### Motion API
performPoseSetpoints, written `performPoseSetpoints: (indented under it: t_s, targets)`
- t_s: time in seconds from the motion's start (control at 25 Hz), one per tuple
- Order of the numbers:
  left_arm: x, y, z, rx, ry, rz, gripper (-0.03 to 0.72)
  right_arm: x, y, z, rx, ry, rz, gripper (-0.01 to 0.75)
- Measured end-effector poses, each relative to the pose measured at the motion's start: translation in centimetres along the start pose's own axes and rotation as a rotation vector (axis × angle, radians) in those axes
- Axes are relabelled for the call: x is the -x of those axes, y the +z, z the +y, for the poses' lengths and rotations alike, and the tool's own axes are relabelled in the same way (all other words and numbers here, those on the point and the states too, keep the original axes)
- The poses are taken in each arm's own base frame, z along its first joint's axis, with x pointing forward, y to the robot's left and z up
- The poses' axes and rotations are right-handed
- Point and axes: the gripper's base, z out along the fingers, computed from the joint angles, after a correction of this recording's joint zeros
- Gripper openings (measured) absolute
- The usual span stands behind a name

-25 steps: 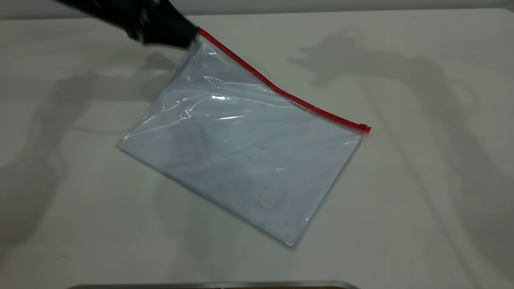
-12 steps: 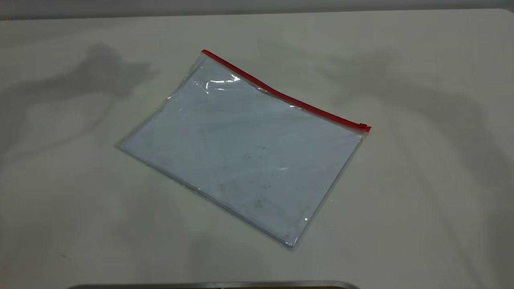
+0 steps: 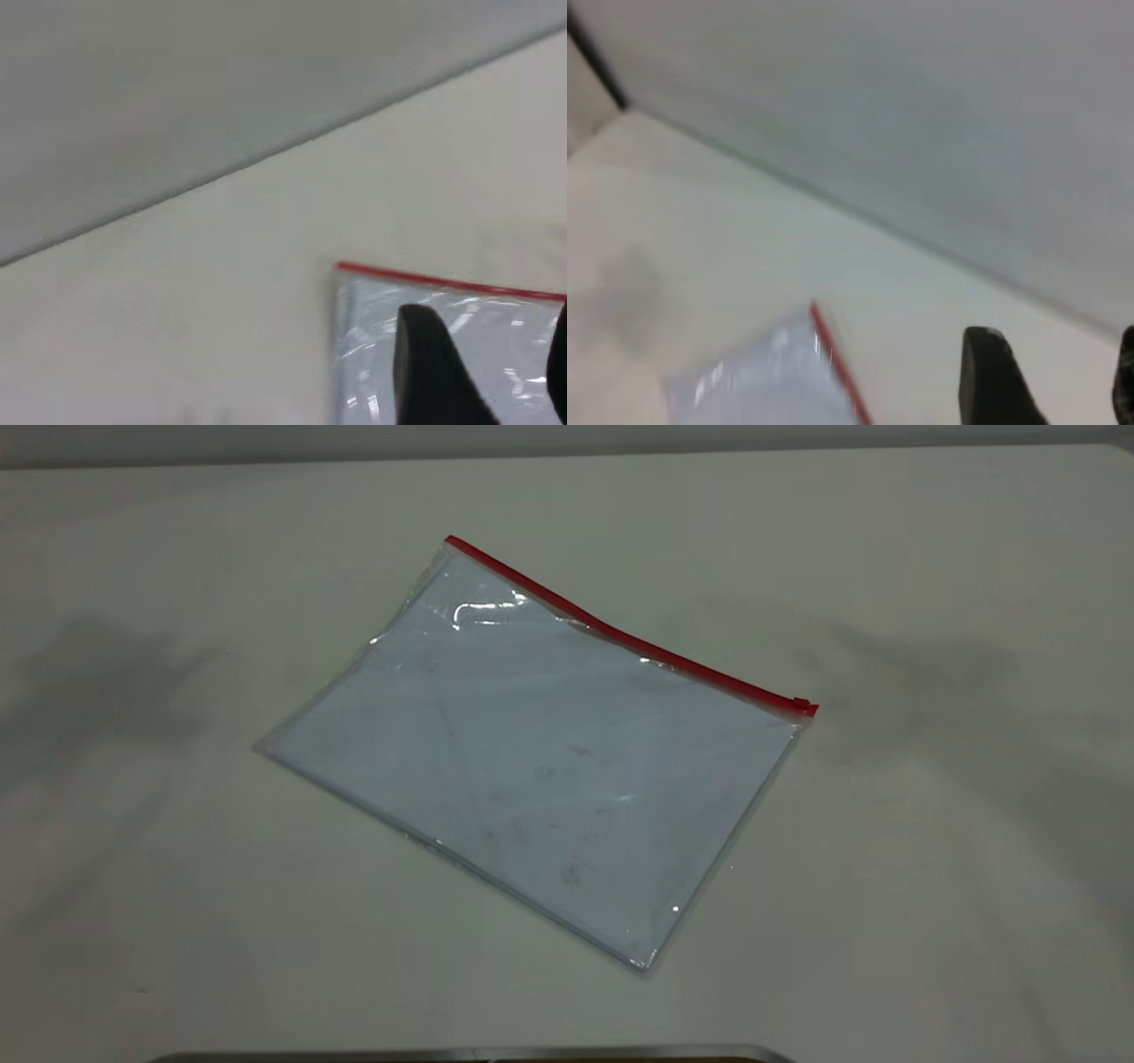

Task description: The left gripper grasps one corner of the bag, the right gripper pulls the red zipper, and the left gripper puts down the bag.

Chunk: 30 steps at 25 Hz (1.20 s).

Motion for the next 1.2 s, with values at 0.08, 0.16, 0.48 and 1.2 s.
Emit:
performPoseSetpoints:
  t_s: [0.08,0.16,0.48,1.2]
  targets:
    - [-0.4,-1.7,-0.2,0.093,-0.050,0.008,0.370,-2.0,-0.5,0.2,-0.027,0.019,0.068,0.372]
    - [-1.3,-2.8,-0.5,0.149,-0.084,0.025,0.365,-4.5,-1.1,0.5,-0.058,0.034,0.146,0.372]
    - [-8.8,-2.4,-2.7,0.122,-0.174,0.210,0.360,-15.6,-3.8,1.8,-0.203,0.144,0.405,0.372]
    - [-30.5,-1.7,-8.6,0.158,-0.227,0.492,0.360,-34.5,-6.1,5.3,-0.301,0.258,0.488,0.372]
